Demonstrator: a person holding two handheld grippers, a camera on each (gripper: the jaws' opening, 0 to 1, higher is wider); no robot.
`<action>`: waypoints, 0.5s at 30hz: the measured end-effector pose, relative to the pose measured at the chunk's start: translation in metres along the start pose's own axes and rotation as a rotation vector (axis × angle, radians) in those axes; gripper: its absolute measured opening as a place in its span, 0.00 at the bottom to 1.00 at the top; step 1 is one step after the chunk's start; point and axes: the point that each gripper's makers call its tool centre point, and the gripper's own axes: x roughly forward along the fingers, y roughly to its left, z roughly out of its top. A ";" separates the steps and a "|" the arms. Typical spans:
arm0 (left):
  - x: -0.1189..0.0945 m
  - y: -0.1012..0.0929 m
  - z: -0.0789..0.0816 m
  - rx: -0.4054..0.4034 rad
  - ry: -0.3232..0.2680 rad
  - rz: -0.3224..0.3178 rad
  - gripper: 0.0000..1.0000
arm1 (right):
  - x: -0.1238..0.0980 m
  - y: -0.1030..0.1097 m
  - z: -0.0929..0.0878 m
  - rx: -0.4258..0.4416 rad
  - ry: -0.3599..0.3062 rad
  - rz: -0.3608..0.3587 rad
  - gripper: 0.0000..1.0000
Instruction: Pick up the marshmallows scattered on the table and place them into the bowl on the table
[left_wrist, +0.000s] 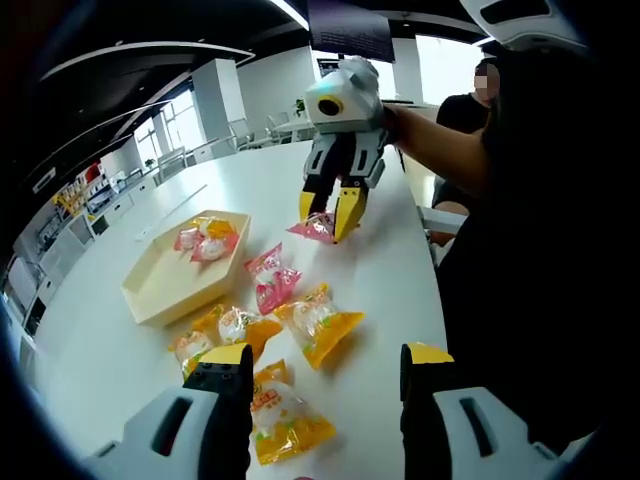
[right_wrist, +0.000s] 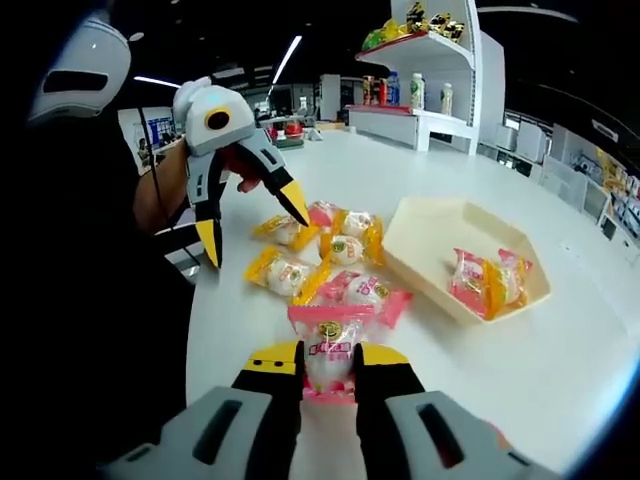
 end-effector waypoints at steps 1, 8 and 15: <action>0.000 0.000 0.000 0.000 0.000 0.000 0.59 | -0.001 -0.002 0.001 0.000 -0.004 -0.005 0.20; -0.002 0.001 -0.001 -0.002 0.002 0.004 0.59 | -0.010 -0.015 0.015 0.018 -0.064 -0.050 0.20; -0.002 0.001 0.000 0.002 0.001 0.004 0.59 | -0.012 -0.023 0.021 0.009 -0.083 -0.088 0.20</action>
